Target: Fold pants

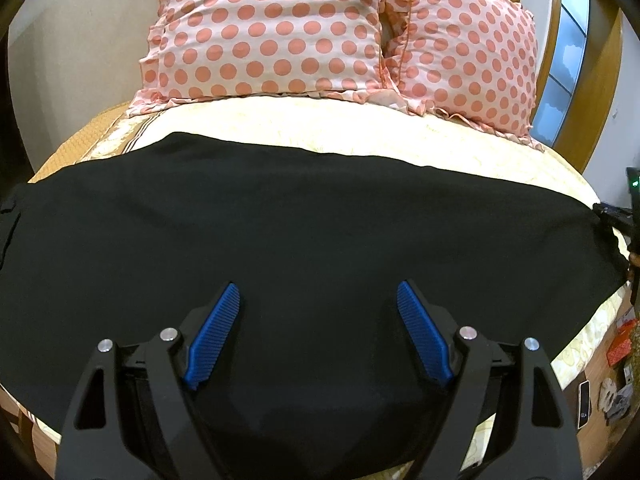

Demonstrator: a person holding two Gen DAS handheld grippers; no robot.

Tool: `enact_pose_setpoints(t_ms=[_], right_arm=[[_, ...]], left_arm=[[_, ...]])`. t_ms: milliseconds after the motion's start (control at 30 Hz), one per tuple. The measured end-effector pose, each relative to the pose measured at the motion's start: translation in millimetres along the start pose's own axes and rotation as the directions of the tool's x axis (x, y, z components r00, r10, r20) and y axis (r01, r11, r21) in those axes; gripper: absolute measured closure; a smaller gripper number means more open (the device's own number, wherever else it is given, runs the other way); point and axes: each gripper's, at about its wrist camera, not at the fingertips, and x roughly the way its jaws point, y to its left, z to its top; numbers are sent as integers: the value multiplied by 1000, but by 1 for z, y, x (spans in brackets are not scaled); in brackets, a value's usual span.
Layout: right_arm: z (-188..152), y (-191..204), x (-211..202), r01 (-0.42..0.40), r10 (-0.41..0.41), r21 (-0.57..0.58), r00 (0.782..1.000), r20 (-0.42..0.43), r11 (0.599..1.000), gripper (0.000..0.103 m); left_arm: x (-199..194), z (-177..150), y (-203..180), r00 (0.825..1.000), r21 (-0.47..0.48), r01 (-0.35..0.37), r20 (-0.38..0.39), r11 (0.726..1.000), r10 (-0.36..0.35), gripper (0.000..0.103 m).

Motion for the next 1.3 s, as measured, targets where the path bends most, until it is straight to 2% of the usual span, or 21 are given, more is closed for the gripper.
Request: enact_pose_setpoints(t_ms=[33, 67, 100, 167, 267, 367, 433, 567, 667, 733, 767, 833, 867, 967, 1033, 1100, 1200, 1267, 1300], right_arm=[[-1, -11, -9, 44, -45, 49, 999, 29, 998, 32], [-2, -22, -18, 75, -81, 93, 995, 55, 993, 30], [-6, -40, -31, 89, -102, 160, 992, 71, 983, 30], [-17, -62, -39, 80, -94, 245, 995, 43, 966, 30], [-47, -90, -45, 12, -11, 361, 1000, -4, 932, 32], [-77, -98, -48, -49, 73, 441, 997, -37, 896, 41], [-98, -104, -52, -78, 116, 496, 992, -46, 865, 42], [-116, -101, -49, -129, 187, 553, 981, -49, 823, 42], [-117, -96, -43, -171, 228, 555, 973, -34, 814, 53], [-115, -90, -41, -200, 244, 536, 970, -13, 820, 79], [-114, -88, -40, -212, 254, 534, 967, -4, 818, 82], [-110, -86, -42, -238, 261, 528, 965, 33, 815, 94], [-108, -85, -46, -248, 260, 519, 964, 52, 818, 94], [-103, -83, -74, -242, 205, 479, 970, 129, 844, 94], [-103, -82, -89, -217, 168, 465, 975, 146, 858, 94], [-111, -80, -85, -172, 147, 463, 985, 91, 869, 94], [-116, -71, -62, -127, 149, 417, 989, -21, 900, 93], [-110, -65, -65, -72, 90, 379, 996, -29, 922, 75], [-106, -66, -68, -43, 56, 372, 998, -25, 927, 54]], left_arm=[[-1, 0, 1, 1000, -3, 2, 2, 1000, -2, 22], [-1, -1, 2, 1000, -6, 6, 4, 1000, -6, 22], [-1, -1, 3, 1000, -10, 10, 5, 1000, -10, 22], [-1, -2, 5, 1000, -17, 16, 5, 1000, -16, 22], [-1, -2, 4, 1000, -18, 23, 8, 1000, -23, 20], [-1, -3, 3, 999, -17, 31, 8, 999, -31, 20], [-3, -3, 2, 999, -13, 40, 10, 999, -39, 20], [-4, -5, 0, 999, -8, 41, 9, 999, -41, 20], [-5, -5, 0, 999, -10, 41, 9, 999, -40, 20], [-5, -5, 0, 999, -10, 41, 10, 999, -41, 20], [-6, -5, 0, 999, -10, 41, 10, 999, -41, 20], [-6, -5, 0, 999, -9, 41, 10, 999, -41, 20], [-6, -5, 0, 999, -8, 40, 11, 999, -40, 20], [-9, -4, -1, 999, -7, 40, 12, 999, -40, 20], [-11, -4, -1, 999, -5, 41, 16, 999, -41, 20], [-12, -4, -1, 999, -5, 39, 21, 999, -38, 20], [-9, -3, 1, 999, -11, 39, 8, 999, -39, 20], [-10, -3, 0, 999, -9, 39, 9, 999, -39, 20], [-10, -3, 0, 999, -8, 39, 12, 999, -38, 20]])
